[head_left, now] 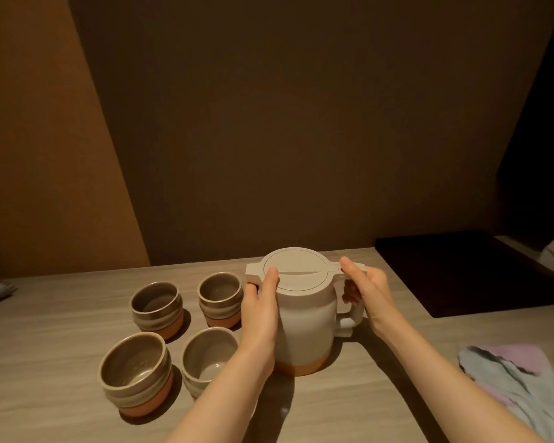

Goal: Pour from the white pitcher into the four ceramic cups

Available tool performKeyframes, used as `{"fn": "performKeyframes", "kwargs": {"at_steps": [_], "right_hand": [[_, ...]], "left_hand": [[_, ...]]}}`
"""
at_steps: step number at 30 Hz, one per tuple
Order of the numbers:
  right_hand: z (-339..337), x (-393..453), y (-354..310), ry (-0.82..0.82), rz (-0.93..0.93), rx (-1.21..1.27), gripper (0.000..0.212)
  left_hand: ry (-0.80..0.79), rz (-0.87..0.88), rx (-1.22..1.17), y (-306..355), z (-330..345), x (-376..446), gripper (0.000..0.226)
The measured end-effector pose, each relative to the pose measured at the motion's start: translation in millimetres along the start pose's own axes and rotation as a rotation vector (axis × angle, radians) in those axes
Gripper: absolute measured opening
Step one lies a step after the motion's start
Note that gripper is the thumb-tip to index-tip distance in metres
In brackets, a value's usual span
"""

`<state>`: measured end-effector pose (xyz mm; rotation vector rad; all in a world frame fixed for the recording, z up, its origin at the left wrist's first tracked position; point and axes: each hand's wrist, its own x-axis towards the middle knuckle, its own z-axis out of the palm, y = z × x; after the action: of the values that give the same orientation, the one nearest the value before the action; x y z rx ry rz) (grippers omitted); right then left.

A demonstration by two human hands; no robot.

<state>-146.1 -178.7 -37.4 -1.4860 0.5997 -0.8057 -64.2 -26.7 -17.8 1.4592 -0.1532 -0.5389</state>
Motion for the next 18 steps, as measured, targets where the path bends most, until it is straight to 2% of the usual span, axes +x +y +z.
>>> {"fn": "performKeyframes", "kwargs": {"at_steps": [3, 6, 11, 13, 18], "right_hand": [[0, -10, 0, -0.006, -0.012, 0.026, 0.039], [1, -19, -4, 0.057, -0.002, 0.110, 0.038], [1, -35, -30, 0.103, -0.012, 0.177, 0.047], [0, -42, -47, 0.113, -0.030, 0.214, 0.044], [2, -61, -80, 0.175, 0.005, 0.331, 0.044]], "left_hand": [[0.067, 0.007, 0.066, -2, 1, 0, 0.053], [0.081, 0.020, 0.092, -1, 1, -4, 0.052], [0.061, 0.060, 0.113, 17, -4, -16, 0.058], [0.053, 0.077, 0.110, 28, -6, -24, 0.060], [-0.027, 0.174, 0.093, 53, -17, -49, 0.053]]}}
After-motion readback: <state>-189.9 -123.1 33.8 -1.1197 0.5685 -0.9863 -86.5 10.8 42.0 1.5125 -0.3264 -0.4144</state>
